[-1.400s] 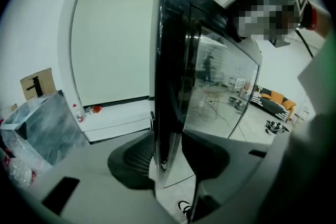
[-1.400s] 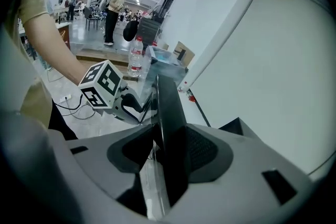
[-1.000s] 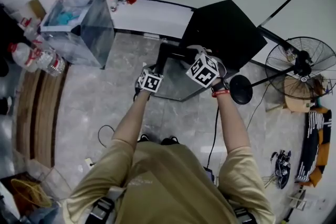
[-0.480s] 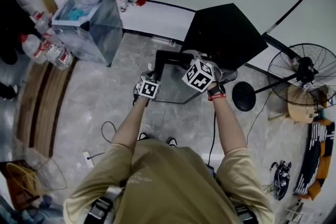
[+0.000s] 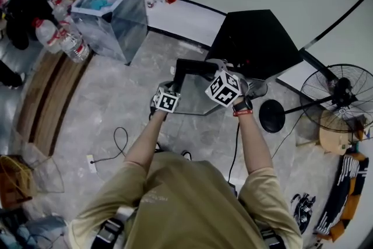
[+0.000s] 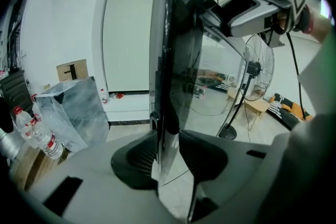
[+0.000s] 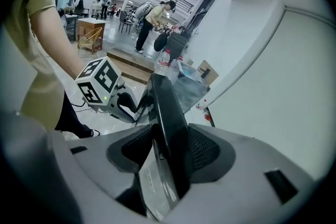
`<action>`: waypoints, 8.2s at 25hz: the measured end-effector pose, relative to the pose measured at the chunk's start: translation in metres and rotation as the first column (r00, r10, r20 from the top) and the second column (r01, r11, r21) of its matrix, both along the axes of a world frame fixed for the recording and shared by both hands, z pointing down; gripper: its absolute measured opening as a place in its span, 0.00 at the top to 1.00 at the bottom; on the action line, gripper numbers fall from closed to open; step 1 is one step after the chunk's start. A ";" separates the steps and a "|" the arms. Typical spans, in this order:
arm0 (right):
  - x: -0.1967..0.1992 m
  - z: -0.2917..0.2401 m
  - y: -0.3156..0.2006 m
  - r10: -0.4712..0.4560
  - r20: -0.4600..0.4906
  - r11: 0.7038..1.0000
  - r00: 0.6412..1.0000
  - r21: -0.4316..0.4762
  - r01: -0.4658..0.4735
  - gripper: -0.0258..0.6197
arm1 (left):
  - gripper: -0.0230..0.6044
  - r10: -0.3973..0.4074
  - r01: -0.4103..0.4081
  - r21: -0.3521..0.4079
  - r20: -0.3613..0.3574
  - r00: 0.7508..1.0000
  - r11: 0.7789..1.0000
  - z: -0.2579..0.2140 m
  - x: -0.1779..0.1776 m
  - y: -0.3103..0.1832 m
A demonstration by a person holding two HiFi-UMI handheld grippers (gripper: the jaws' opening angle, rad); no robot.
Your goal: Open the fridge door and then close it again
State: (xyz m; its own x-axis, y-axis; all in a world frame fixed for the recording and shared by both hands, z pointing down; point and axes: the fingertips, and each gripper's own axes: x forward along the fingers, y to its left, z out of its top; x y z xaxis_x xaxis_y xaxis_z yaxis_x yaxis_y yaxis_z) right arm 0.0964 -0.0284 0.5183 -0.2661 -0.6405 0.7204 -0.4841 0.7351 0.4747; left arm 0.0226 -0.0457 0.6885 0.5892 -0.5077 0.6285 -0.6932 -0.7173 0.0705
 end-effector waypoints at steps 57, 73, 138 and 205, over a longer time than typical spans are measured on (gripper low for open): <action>-0.008 -0.025 0.107 -0.013 0.325 0.988 0.946 0.147 -0.037 0.56 | 0.75 -0.199 0.202 0.048 -0.070 0.978 0.978 -0.036 -0.021 0.142; 0.022 -0.062 0.134 0.220 0.735 0.918 0.641 0.067 -0.392 0.72 | 0.81 -0.265 0.340 0.263 -0.283 0.922 0.903 -0.175 -0.057 0.147; -0.041 -0.015 0.106 -0.287 0.060 0.957 0.956 0.062 0.283 0.59 | 0.77 -0.270 0.291 0.054 -0.237 0.933 0.955 -0.080 -0.058 0.161; -0.044 -0.001 -0.008 -0.010 -0.055 1.000 0.998 -0.007 0.010 0.63 | 0.78 0.107 -0.111 -0.061 -0.066 0.992 0.992 -0.008 -0.016 0.005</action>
